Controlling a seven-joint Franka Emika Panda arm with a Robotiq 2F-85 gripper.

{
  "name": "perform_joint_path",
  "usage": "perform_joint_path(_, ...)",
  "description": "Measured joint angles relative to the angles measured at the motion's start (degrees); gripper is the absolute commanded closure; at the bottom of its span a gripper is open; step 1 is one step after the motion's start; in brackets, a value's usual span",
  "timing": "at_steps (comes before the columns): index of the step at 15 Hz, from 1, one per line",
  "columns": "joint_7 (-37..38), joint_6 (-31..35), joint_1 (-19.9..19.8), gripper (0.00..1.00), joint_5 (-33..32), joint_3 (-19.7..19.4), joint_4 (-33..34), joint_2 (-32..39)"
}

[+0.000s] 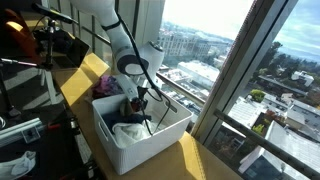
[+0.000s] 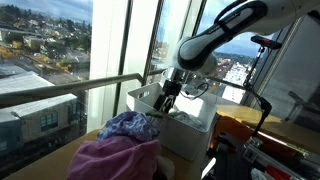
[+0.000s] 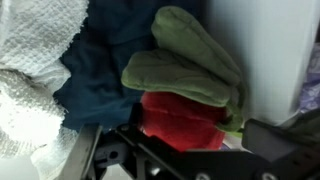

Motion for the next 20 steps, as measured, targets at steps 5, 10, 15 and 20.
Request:
perform_joint_path(5,-2.06,0.0,-0.65,0.31,4.32,2.21,1.5,2.11)
perform_joint_path(10,-4.4,-0.33,-1.39,0.65,7.07,3.22,1.93,1.98)
perform_joint_path(15,-6.23,-1.3,-3.12,1.0,8.28,3.32,2.03,0.7)
perform_joint_path(20,-7.7,-1.82,-5.24,1.0,9.08,3.12,1.67,0.26)
